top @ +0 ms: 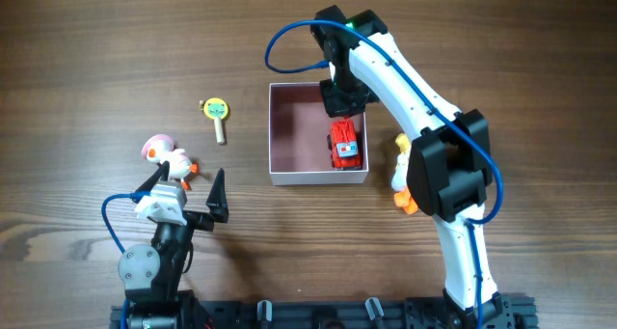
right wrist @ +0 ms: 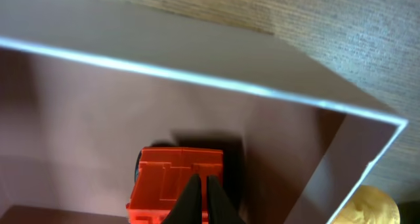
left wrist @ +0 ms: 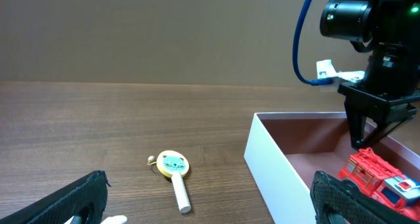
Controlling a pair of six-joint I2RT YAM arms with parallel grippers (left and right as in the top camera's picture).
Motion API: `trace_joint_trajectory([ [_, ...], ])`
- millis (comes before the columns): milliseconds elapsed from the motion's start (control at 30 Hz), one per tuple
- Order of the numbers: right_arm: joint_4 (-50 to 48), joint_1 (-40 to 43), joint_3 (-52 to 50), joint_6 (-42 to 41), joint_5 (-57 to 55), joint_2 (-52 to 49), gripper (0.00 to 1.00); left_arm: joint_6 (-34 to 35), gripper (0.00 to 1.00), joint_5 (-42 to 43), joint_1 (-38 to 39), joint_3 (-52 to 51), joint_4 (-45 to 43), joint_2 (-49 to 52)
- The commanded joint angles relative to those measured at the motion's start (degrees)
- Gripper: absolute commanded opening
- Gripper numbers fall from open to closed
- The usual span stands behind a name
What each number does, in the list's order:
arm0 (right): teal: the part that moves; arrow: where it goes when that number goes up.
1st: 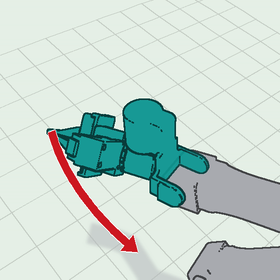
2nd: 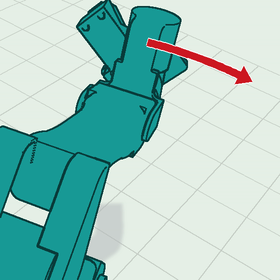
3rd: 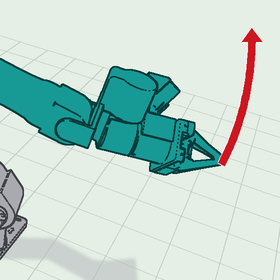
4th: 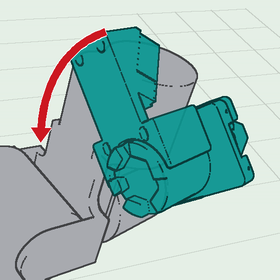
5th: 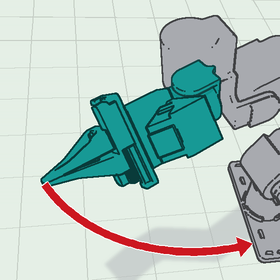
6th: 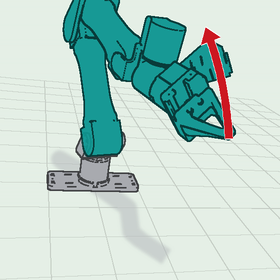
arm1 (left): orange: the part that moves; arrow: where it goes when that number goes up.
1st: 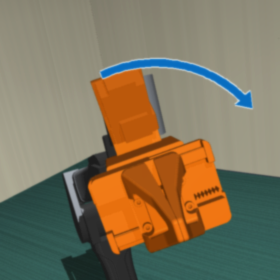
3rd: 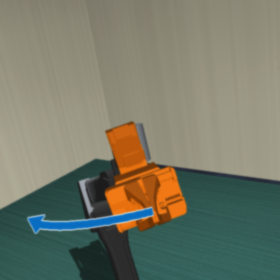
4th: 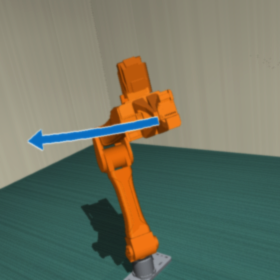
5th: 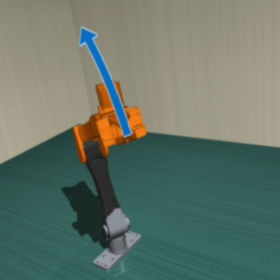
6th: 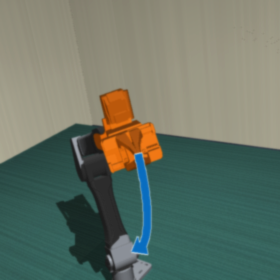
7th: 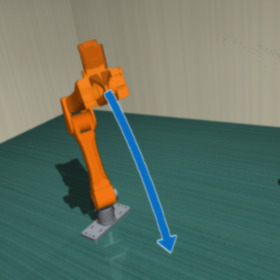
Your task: Pack container
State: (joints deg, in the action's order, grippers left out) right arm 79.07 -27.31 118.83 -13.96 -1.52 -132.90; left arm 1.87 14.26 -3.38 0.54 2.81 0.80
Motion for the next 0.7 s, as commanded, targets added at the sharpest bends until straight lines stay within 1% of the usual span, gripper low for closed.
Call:
trace_joint_trajectory([
  [0,0.9,-0.09,-0.46,0.35,-0.17,-1.16,0.04,0.33,1.0,-0.15,0.26,-0.22,0.26,-0.42],
  [233,1.62,-0.09,-0.46,0.33,-1.92,-1.16,0.04,0.33,1.0,-0.15,0.26,-0.22,0.26,-0.42],
  [667,3.5,-0.09,-0.46,0.46,-1.92,-1.16,0.04,0.33,1.0,-0.15,0.26,-0.22,0.26,-0.42],
])
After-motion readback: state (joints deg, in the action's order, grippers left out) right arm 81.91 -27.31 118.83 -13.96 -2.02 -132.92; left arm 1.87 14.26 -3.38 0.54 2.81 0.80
